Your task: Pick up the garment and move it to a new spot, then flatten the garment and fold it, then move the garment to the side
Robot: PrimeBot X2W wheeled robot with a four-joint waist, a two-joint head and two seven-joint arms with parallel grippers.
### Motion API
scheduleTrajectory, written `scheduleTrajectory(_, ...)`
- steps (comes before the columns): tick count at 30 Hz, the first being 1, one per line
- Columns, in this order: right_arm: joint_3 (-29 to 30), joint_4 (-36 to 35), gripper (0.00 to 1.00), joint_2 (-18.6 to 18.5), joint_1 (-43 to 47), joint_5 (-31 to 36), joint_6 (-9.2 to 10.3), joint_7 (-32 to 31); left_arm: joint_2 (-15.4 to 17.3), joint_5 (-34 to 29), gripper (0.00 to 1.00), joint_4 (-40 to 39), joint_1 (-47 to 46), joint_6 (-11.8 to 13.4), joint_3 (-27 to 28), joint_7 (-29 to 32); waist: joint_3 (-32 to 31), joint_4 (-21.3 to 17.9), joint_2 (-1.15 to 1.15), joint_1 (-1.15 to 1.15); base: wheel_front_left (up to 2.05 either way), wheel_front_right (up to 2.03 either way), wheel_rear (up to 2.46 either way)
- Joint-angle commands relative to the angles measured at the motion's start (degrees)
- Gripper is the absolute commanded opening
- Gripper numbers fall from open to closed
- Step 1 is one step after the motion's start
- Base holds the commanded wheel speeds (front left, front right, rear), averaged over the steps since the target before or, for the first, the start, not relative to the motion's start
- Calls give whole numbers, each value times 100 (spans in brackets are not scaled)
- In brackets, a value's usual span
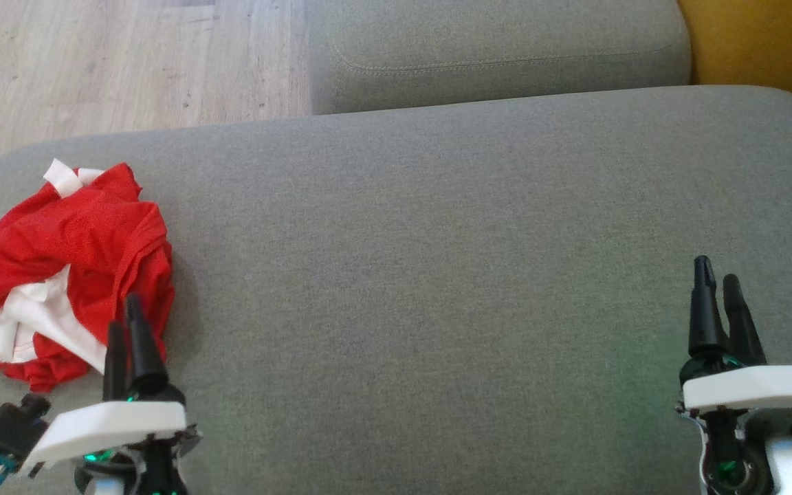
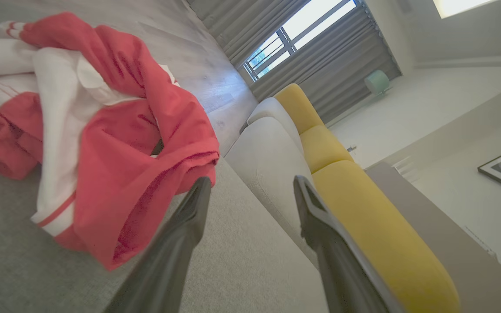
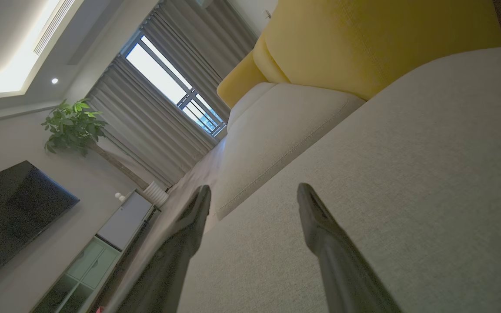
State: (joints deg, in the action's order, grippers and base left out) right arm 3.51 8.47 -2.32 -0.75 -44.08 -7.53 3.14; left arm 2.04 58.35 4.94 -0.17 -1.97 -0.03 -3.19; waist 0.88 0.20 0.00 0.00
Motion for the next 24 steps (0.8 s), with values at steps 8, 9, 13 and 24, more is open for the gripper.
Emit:
scheduleTrajectory(8,-231,-332,100,-38,-282,987,2,213,59,-1151,100,-347,-196,151,-273,-200,39,11,0,0,0,0,0)
scheduleTrajectory(9,-246,-343,100,-39,-282,1081,2,230,59,-1270,100,-341,-195,165,-307,-217,45,14,0,0,0,0,0)
scheduleTrajectory(13,-306,-381,100,-40,-279,1443,2,297,67,-1833,100,-315,-211,202,-444,-285,63,19,0,0,0,0,0)
scheduleTrajectory(24,-501,-447,100,-43,-234,2337,3,466,302,-2952,100,-266,-254,568,-1005,-455,66,5,0,0,0,0,0)
